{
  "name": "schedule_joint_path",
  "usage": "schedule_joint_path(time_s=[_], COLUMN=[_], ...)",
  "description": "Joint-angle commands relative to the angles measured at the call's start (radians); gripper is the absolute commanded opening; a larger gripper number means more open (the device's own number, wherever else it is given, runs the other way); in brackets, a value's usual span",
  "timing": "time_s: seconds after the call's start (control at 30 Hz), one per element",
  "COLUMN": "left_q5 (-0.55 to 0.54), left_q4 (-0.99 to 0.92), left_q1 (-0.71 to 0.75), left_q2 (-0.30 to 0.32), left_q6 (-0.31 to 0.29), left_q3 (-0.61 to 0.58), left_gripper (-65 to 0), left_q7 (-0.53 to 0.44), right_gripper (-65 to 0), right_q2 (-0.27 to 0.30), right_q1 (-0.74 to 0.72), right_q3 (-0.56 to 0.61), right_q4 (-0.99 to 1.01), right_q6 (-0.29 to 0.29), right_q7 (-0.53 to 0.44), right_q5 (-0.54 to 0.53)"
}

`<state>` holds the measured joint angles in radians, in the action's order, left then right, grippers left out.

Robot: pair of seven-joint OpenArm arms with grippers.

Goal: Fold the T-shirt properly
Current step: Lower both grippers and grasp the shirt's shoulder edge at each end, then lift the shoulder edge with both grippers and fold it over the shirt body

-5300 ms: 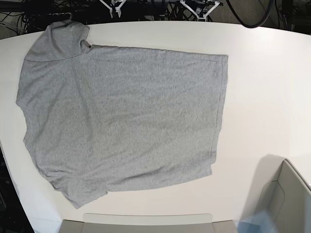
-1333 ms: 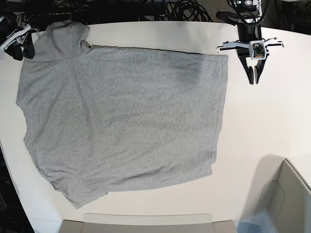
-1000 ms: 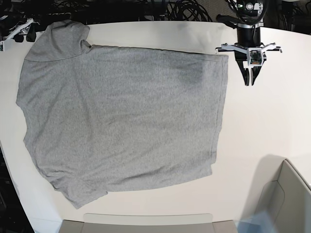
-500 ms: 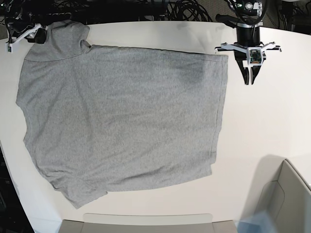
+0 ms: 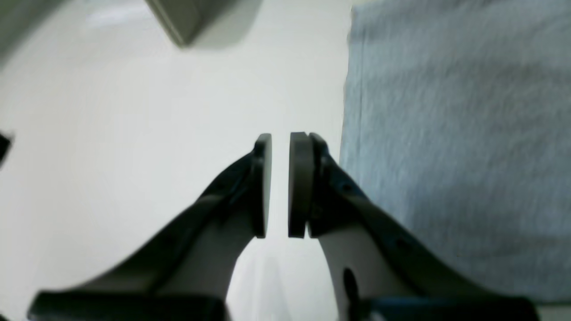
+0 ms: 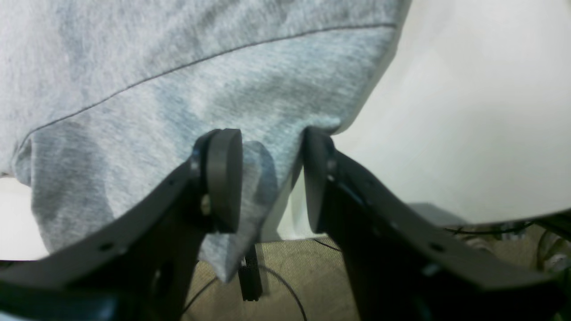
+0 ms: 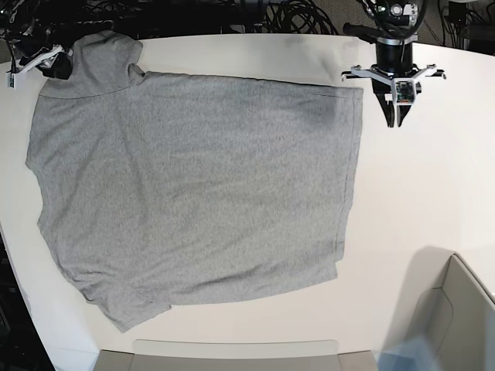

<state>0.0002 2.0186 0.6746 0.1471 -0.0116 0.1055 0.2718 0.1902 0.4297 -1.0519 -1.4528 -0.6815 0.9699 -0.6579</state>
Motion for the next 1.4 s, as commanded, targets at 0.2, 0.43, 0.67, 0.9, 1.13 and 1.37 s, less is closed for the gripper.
schedule_joint_path(time_s=[0.2, 0.43, 0.67, 0.9, 1.13, 1.37], left_q5=[-0.289, -0.602, -0.615, -0.853, -0.945, -0.958], left_q4=[0.015, -0.057, -0.166, -0.276, -0.332, -0.398], left_q1=[-0.062, -0.161, -0.181, -0.181, -0.212, -0.22], left_q2=[0.029, 0.128, 0.128, 0.144, 0.151, 0.151], left_q6=[0.009, 0.014, 0.006, 0.005, 0.005, 0.005], left_q3=[0.03, 0.056, 0.064, 0.063, 0.061, -0.037], left_gripper=[-46.0, -45.9, -45.9, -45.9, -45.9, -47.8], left_q7=[0.217, 0.521, 0.533, 0.535, 0.535, 0.525], right_gripper=[-42.3, -42.3, -42.3, -42.3, -42.4, -44.0], right_q2=[-0.064, -0.031, -0.016, -0.014, -0.013, -0.011], right_q1=[0.016, 0.028, 0.034, 0.048, 0.05, 0.051], right_q3=[0.089, 0.08, 0.081, 0.086, 0.088, 0.126], right_q4=[-0.002, 0.002, -0.001, -0.004, -0.004, -0.004], right_q6=[-0.017, -0.017, -0.017, -0.017, -0.017, -0.017], right_q7=[0.059, 0.059, 0.059, 0.059, 0.059, 0.059], right_q5=[0.043, 0.042, 0.042, 0.042, 0.042, 0.043])
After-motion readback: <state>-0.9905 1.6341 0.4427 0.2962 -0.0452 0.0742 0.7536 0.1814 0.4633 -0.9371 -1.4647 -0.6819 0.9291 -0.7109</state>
